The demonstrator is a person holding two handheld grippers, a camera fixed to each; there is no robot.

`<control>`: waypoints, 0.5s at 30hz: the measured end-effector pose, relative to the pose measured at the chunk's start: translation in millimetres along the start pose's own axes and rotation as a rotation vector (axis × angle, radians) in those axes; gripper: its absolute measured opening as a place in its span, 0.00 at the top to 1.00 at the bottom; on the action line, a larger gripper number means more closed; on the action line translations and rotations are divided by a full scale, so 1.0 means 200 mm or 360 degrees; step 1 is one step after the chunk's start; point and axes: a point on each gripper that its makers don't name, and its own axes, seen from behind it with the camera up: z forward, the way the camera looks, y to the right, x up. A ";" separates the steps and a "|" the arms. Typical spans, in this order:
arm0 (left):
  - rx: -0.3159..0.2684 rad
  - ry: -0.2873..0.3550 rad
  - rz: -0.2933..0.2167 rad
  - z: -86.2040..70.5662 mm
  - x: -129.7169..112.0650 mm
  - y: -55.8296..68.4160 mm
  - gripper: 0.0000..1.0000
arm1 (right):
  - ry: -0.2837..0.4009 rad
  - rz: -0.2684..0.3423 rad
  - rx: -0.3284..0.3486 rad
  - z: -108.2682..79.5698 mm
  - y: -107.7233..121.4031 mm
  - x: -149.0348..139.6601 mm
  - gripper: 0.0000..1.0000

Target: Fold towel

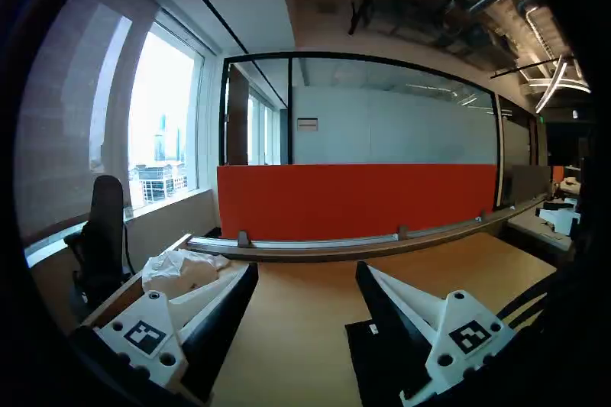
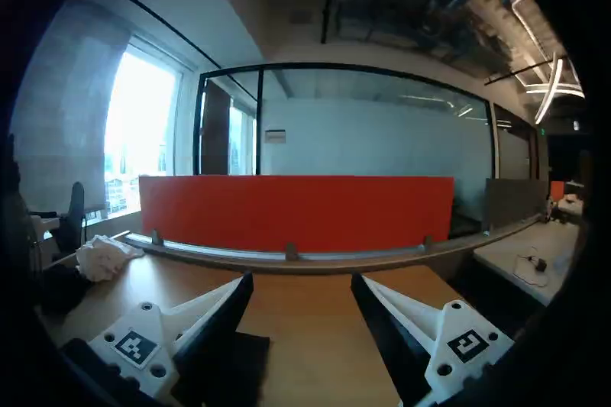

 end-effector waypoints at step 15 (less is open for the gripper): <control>-0.0300 -0.0196 0.0098 -0.01 -0.11 0.17 0.05 | -0.0199 -0.0189 0.0328 -0.04 -0.23 -0.06 0.01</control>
